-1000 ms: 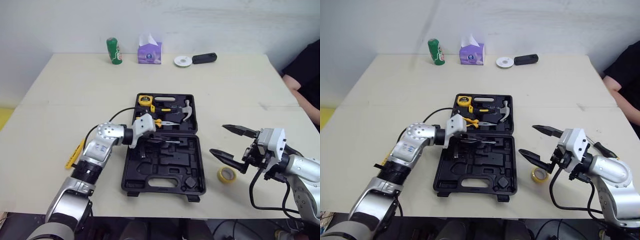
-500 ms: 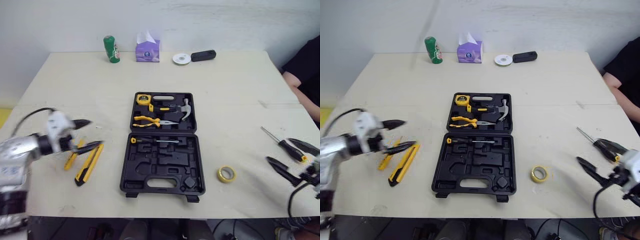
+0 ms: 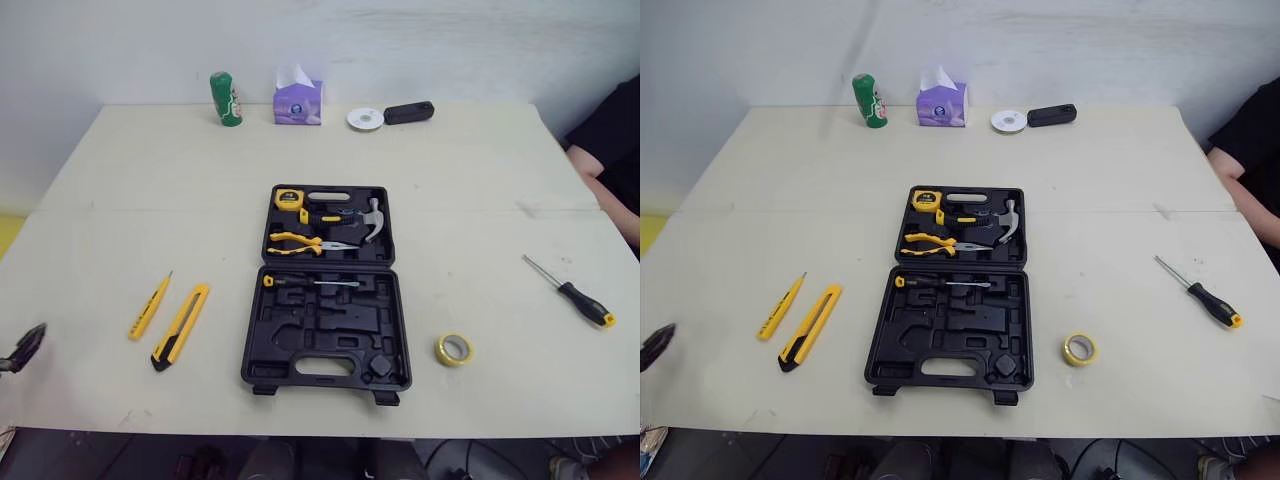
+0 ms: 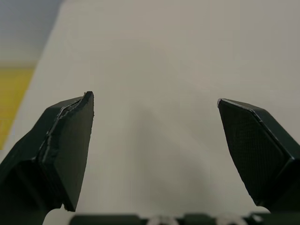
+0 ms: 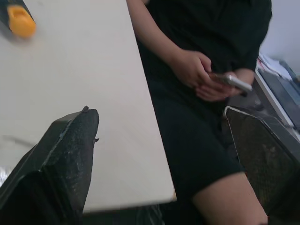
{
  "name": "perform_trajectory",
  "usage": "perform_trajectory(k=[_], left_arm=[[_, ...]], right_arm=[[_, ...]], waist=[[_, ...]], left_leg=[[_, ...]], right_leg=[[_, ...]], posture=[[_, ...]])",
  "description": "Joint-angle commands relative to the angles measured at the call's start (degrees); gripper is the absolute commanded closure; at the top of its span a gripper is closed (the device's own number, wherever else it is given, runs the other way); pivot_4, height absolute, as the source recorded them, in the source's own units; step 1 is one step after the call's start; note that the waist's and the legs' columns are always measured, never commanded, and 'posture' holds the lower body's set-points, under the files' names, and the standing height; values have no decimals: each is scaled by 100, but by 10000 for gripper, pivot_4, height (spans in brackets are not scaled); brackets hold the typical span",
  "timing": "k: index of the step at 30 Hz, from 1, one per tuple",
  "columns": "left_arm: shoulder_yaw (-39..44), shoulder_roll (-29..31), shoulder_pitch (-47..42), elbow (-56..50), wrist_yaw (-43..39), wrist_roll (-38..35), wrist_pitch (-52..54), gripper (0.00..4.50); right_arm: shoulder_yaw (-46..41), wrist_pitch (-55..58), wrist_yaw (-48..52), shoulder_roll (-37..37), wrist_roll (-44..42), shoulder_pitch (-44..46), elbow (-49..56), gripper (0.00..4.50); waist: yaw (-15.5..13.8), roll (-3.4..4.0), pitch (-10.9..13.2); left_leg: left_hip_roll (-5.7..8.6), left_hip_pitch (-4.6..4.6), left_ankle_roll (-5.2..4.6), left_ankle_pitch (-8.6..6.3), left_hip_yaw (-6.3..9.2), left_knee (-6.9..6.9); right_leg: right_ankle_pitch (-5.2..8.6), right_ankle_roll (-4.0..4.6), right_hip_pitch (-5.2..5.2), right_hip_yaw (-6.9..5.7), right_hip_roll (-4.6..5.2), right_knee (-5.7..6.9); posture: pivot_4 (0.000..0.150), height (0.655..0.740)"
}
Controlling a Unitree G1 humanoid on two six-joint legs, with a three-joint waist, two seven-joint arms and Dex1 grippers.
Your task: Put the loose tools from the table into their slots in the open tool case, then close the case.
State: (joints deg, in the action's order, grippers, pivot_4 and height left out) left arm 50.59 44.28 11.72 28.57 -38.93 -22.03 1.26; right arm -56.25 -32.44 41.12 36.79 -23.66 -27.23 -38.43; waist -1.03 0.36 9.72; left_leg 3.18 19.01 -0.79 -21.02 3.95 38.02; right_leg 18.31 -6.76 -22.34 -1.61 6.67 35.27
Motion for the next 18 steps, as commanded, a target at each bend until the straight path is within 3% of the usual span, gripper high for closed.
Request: perform_trajectory(k=[1, 5, 10, 18], left_arm=[[367, -314, 456, 76, 399, -185, 123, 300], [462, -437, 686, -177, 509, -353, 261, 300], [238, -469, 553, -576, 384, -491, 331, 300], [-268, -693, 162, -1294, 496, -541, 453, 300]], right_arm=[[-235, -240, -228, -213, -151, -460, -273, 0], [-168, -290, -143, -349, -301, -700, -142, 0], [-52, -166, -48, -270, -464, -556, 91, 0], [274, 371, -59, -378, -697, -184, 1018, 0]], waist=[[32, 22, -11], [97, 5, -9], [110, -10, -2], [115, 38, -22]], left_leg=[[-2, -3, 7, -3, -5, -2], [-14, -7, 8, -9, -14, -9], [-41, -89, 6, -68, -13, -10], [-40, -85, 18, -51, -16, -9]], right_leg=[[2, 4, -1, 4, 0, 0], [6, 10, 3, 8, -5, 1], [28, 52, 128, 0, -16, -47], [3, 11, 100, 1, -20, -63]], posture=[[1500, 7400], [1500, 7400], [1500, 7400], [1500, 7400]])
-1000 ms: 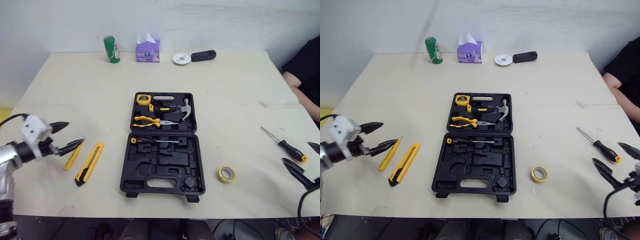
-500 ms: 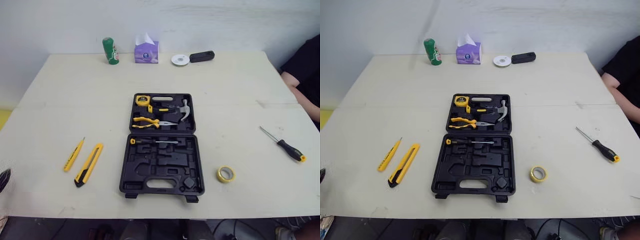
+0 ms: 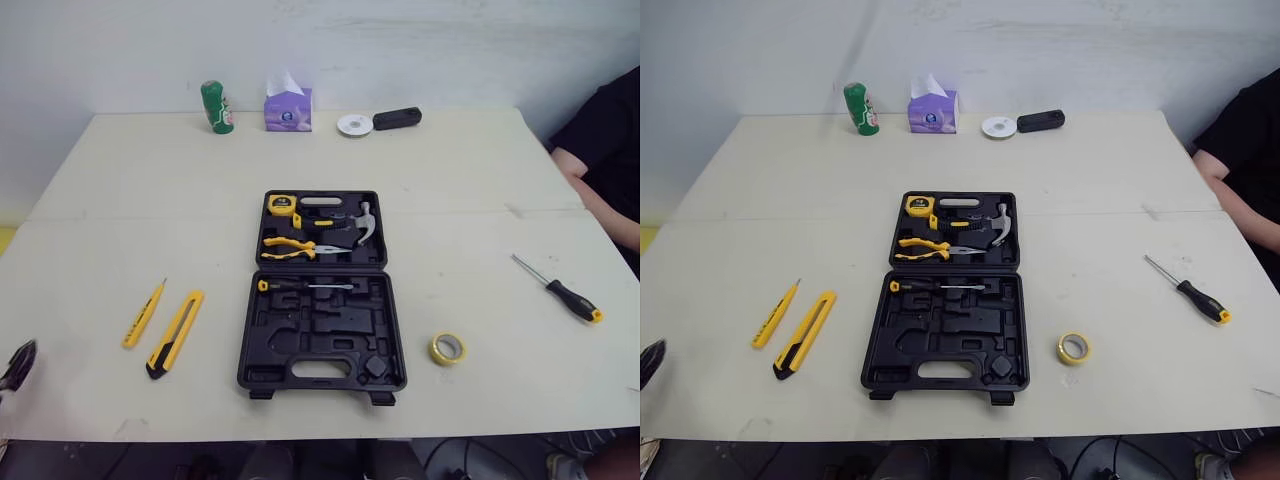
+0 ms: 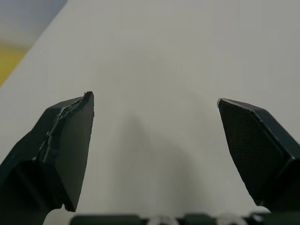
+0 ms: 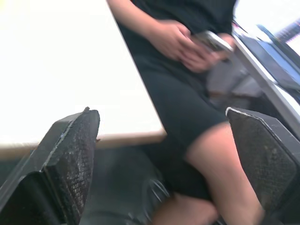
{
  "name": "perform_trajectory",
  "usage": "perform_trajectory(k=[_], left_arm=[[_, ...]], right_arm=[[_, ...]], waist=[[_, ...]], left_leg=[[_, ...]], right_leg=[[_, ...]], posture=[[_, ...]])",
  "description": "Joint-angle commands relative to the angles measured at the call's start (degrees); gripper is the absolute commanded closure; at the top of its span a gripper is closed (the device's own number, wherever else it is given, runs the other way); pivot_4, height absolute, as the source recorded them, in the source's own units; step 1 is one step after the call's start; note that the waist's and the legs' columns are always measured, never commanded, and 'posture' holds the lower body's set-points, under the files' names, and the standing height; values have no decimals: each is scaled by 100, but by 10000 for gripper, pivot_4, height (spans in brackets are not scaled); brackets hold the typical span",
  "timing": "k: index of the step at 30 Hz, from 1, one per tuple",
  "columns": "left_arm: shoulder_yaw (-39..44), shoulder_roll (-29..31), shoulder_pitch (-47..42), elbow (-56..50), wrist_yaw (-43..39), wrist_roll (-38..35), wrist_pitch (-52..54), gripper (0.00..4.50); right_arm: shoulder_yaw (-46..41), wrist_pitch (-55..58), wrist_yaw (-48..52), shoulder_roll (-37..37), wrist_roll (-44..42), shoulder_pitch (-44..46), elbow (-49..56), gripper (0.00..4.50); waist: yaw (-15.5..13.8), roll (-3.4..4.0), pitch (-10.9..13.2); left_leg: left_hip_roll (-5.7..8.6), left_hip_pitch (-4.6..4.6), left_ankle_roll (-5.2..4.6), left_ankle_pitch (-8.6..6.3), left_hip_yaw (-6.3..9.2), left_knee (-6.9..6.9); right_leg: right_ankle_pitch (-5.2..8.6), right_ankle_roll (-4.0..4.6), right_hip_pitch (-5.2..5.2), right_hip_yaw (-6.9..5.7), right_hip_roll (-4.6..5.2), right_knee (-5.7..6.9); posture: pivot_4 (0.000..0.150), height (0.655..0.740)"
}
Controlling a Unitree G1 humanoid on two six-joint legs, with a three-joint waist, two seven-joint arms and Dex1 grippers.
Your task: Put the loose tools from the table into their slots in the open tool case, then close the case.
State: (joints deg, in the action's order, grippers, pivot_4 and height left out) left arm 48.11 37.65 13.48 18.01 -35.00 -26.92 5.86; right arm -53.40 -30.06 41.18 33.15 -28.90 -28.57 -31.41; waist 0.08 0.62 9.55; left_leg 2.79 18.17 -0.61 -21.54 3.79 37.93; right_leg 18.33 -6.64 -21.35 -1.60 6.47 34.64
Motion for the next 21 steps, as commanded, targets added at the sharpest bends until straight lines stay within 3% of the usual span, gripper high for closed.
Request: perform_trajectory(k=[1, 7, 12, 21], left_arm=[[-63, -66, -40, -383, 116, -87, 34, 300], [-307, -6, -153, -1303, -62, -337, 431, 300], [-1053, 170, -353, -2229, -600, -529, 864, 300], [-2330, 660, -1047, -4152, -1081, -1344, 2253, 300]], right_arm=[[39, 197, -78, -55, -167, -56, 445, 0], [289, 1005, 375, -102, -578, -312, 1504, 0], [480, 1362, 594, 416, -412, -15, 1660, 0], [1293, 2069, 1683, 2104, 21, 1447, 253, 0]], waist=[[5, 14, -6], [0, 17, -3], [-2, 25, 2], [17, 28, 10]], left_leg=[[-1, 8, -2, 4, -2, 0], [-7, 13, 2, -1, -3, -5], [-3, 13, 4, -7, -14, 1], [-9, 17, -12, 7, -18, -2]], right_leg=[[0, 1, -13, 0, -3, 1], [2, 4, -16, 0, -11, -9], [-8, -7, -10, 17, -8, -18], [-10, -4, -24, 14, -19, -24]], posture=[[1500, 7400], [1500, 7400], [1500, 7400], [1500, 7400]])
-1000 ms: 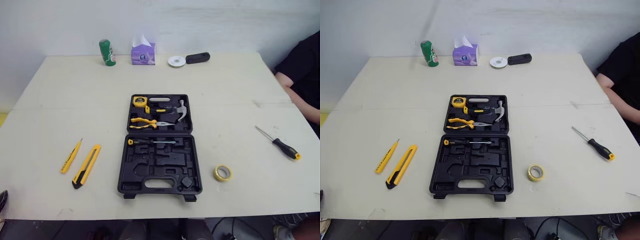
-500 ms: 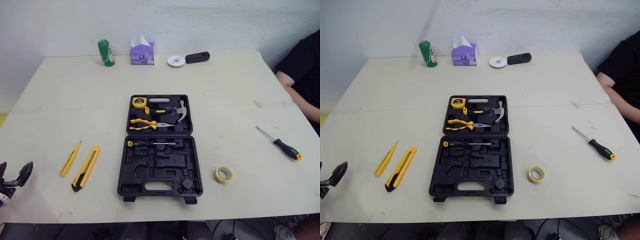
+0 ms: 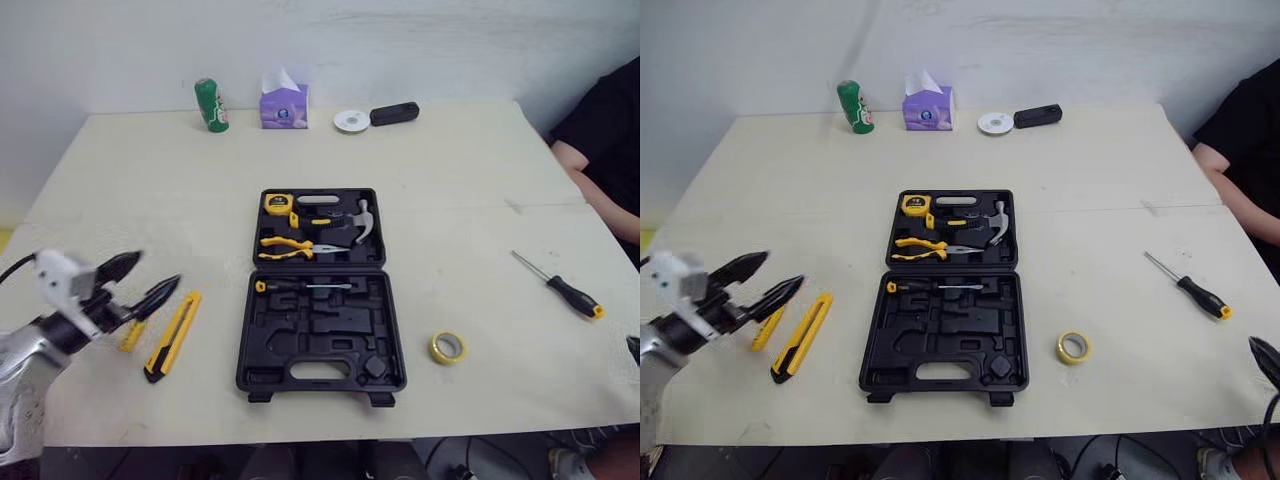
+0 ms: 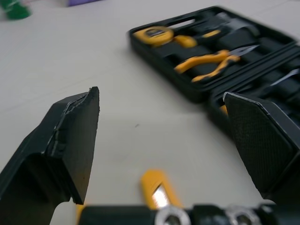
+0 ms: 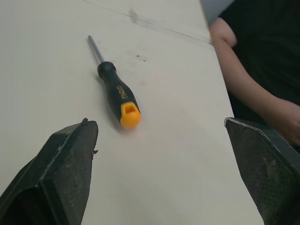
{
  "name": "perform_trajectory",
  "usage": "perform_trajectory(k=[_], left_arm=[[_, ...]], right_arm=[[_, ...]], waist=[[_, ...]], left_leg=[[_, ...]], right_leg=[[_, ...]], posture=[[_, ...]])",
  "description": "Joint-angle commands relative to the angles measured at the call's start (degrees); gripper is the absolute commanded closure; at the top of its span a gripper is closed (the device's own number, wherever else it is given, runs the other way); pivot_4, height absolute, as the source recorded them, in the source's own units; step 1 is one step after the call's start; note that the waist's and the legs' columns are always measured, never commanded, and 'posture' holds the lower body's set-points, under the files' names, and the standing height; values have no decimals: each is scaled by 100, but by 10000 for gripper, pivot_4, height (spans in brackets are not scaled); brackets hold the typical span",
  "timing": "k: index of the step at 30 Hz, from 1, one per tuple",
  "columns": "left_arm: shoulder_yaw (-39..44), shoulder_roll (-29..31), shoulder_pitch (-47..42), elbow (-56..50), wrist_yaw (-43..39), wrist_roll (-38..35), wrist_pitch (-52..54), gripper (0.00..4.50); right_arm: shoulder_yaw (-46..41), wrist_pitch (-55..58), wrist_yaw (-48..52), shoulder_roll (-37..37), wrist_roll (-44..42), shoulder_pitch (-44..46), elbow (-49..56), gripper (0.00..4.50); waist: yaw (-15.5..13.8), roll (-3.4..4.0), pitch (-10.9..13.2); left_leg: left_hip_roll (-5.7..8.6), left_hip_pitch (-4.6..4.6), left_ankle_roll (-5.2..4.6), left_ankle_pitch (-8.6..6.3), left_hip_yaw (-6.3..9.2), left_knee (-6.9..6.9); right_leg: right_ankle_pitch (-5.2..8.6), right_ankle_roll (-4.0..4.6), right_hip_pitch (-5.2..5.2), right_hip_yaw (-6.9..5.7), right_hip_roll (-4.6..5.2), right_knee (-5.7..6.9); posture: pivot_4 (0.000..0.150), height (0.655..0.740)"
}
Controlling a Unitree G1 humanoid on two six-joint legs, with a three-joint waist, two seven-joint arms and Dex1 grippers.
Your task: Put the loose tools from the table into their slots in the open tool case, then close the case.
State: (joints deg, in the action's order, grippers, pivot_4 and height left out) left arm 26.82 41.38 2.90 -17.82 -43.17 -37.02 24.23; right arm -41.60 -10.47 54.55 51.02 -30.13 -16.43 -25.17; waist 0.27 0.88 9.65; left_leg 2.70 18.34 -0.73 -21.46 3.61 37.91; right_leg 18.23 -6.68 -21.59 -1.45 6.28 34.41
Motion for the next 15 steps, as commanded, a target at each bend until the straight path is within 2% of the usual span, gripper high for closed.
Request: perform_trajectory(k=[1, 3, 6, 12, 15], left_arm=[[-328, 422, 7, -788, -378, -470, 610, 300], [-543, 595, -132, -1203, -444, -972, 1104, 300], [-873, 716, -388, -1533, -549, -1236, 1366, 300], [-1484, 603, -889, -1931, -637, -1629, 1597, 300], [-1566, 597, -942, -1957, -631, -1677, 1637, 300]], right_arm=[[232, 129, 526, 477, 206, 406, -574, 0], [552, 471, 928, 869, 302, 935, -1094, 0], [1145, 695, 1346, 1273, 632, 1840, -1844, 0], [2034, 626, 1605, 1424, 1321, 3332, -2918, 0], [2322, 657, 1821, 1455, 1528, 3772, -3266, 0]], waist=[[-4, 5, 3], [-4, 14, 11], [11, 36, 30], [-4, 47, 46], [-4, 64, 58]], left_leg=[[-4, 1, 1, 0, 0, 0], [-10, 7, 1, 0, 0, -1], [-7, 17, -3, 0, -3, 17], [-17, 19, 8, 7, -3, 20], [-17, 22, 10, 7, -4, 20]], right_leg=[[2, 3, 0, -1, -5, -4], [3, 5, 0, -4, -10, -16], [-3, -5, 1, -1, -9, -25], [-5, -9, 1, -7, -28, -24], [-5, -9, -3, -6, -31, -24]], posture=[[1500, 7400], [1500, 7400], [1500, 7400], [1500, 7400], [1500, 7400]])
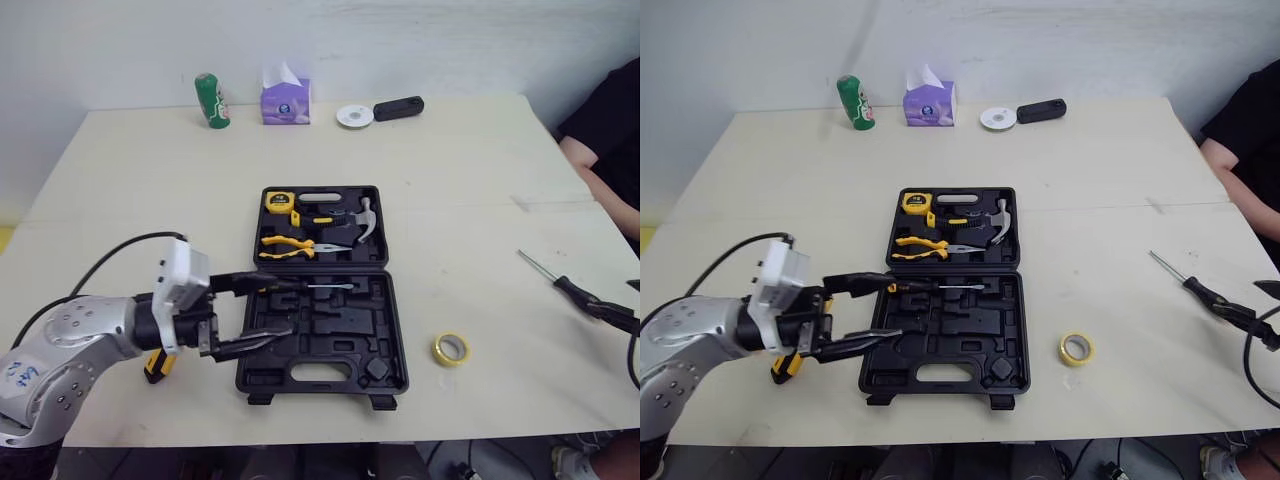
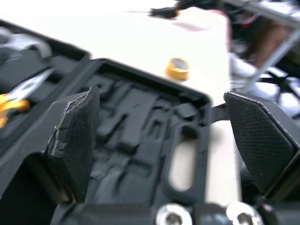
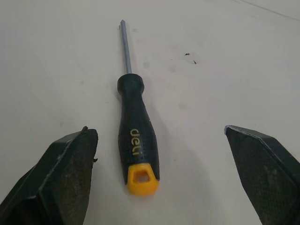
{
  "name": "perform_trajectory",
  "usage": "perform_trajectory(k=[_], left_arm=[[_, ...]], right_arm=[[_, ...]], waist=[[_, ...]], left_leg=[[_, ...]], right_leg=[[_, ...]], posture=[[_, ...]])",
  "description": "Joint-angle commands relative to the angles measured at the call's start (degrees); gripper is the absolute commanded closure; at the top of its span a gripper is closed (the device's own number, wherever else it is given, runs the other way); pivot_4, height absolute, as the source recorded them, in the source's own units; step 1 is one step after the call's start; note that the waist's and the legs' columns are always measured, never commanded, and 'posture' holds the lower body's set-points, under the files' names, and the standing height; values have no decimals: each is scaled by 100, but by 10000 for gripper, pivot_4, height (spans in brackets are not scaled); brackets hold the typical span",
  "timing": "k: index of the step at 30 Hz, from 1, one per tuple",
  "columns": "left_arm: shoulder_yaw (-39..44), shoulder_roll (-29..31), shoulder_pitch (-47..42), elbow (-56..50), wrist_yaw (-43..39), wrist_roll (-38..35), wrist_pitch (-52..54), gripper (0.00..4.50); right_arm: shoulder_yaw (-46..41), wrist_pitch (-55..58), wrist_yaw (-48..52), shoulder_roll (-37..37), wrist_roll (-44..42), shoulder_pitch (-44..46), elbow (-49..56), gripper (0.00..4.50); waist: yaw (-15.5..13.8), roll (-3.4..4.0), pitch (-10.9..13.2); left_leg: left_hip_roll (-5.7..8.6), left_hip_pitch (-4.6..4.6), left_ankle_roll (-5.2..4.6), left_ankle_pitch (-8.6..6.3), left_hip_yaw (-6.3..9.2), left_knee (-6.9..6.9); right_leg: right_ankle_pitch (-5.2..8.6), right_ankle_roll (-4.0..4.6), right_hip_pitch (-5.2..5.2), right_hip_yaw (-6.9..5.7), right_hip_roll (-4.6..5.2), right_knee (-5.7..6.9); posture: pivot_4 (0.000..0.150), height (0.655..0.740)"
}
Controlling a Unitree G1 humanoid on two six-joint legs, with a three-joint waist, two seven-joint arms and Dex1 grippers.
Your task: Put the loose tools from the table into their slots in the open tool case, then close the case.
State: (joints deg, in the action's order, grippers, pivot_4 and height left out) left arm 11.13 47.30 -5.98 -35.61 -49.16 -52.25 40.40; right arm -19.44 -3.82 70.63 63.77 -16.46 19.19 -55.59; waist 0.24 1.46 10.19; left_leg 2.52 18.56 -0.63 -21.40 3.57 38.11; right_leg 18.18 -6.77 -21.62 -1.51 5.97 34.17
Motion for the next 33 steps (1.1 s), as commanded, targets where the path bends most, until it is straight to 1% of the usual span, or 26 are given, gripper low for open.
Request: perform_trajectory(k=[1, 5, 7, 9, 11, 14, 19, 22, 23, 25, 27, 30, 31, 33], left_arm=[[-1, -10, -95, -194, -2, -211, 41, 300], [10, -50, -582, -281, 282, -902, 407, 300], [-37, 74, -949, -285, 276, -1388, 690, 300], [-78, 148, -1153, -253, 238, -1615, 835, 300], [-161, 217, -1259, -203, 139, -1577, 875, 300], [-276, 325, -1308, -196, -43, -1459, 892, 300], [-246, 392, -1520, -151, 21, -1848, 1097, 300], [-298, 531, -1543, -87, -185, -1702, 1125, 300], [-322, 575, -1547, -77, -245, -1654, 1127, 0], [-324, 619, -1552, -50, -302, -1649, 1141, 0], [-328, 645, -1575, -66, -321, -1679, 1165, 0], [-300, 643, -1621, -50, -296, -1734, 1204, 0], [-295, 641, -1625, -43, -299, -1729, 1209, 0], [-290, 639, -1628, -28, -314, -1708, 1209, 0]], right_arm=[[214, -4, 290, 191, 252, 323, -321, 0], [428, -39, 393, 199, 494, 669, -667, 0], [512, -17, 478, 169, 585, 753, -813, 0], [522, -13, 516, 120, 602, 808, -913, 0], [481, 72, 570, 50, 550, 835, -983, 0], [441, 119, 546, -13, 517, 797, -1053, 0], [355, 234, 643, -242, 379, 791, -970, 0], [329, 256, 595, -385, 346, 885, -928, 0], [325, 255, 612, -418, 344, 917, -916, 4091], [351, 267, 622, -465, 366, 949, -896, 8709], [374, 377, 618, -481, 390, 936, -922, 17446], [348, 335, 566, -507, 391, 880, -935, 31701], [340, 320, 550, -513, 388, 873, -934, 34967], [302, 283, 511, -540, 356, 868, -918, 34927]], waist=[[-5, 7, 4], [-15, 7, 8], [-10, 7, 8], [-10, 5, 9], [-2, 7, 9], [2, -4, 15], [4, -24, 27], [41, -39, 37], [56, -44, 40], [117, -50, 43], [128, -50, 44], [127, -51, 44], [127, -51, 44], [127, -51, 44]], left_leg=[[0, 2, 0, 0, 0, -1], [-2, 17, 1, 0, 2, 13], [0, 36, 1, 0, 4, 29], [-1, 69, 2, -1, 4, 57], [4, 84, 3, -2, -1, 70], [0, 82, 7, -1, -5, 87], [-5, 74, 12, -2, -12, 92], [-8, 73, 15, -4, -13, 92], [-11, 71, 17, -5, -13, 91], [-15, 71, 19, -6, -13, 91], [-17, 71, 21, -7, -13, 89], [-18, 71, 21, -7, -13, 90], [-18, 71, 21, -7, -13, 90], [-18, 71, 21, -7, -13, 91]], right_leg=[[0, 0, -1, 0, -1, -2], [-1, -1, -10, -2, -5, -1], [-4, -6, -27, -2, -4, 7], [-4, -5, -57, -2, -5, 31], [-4, -5, -79, 8, -5, 53], [-3, -4, -80, 15, -15, 69], [-4, -2, -79, 29, -23, 82], [-4, -1, -81, 32, -27, 82], [-3, 0, -81, 33, -32, 82], [-4, 5, -82, 33, -35, 84], [-2, 8, -83, 32, -36, 84], [-1, 9, -84, 32, -36, 84], [-2, 9, -84, 32, -36, 84], [-1, 9, -84, 32, -36, 84]], posture=[[1500, 7400], [1500, 7400], [1500, 7400], [1500, 7400], [1500, 7400], [1500, 7400], [1500, 7400], [1500, 7400], [1500, 7400], [1500, 7400], [1500, 7400], [1500, 7400], [1500, 7400], [1500, 7400]])
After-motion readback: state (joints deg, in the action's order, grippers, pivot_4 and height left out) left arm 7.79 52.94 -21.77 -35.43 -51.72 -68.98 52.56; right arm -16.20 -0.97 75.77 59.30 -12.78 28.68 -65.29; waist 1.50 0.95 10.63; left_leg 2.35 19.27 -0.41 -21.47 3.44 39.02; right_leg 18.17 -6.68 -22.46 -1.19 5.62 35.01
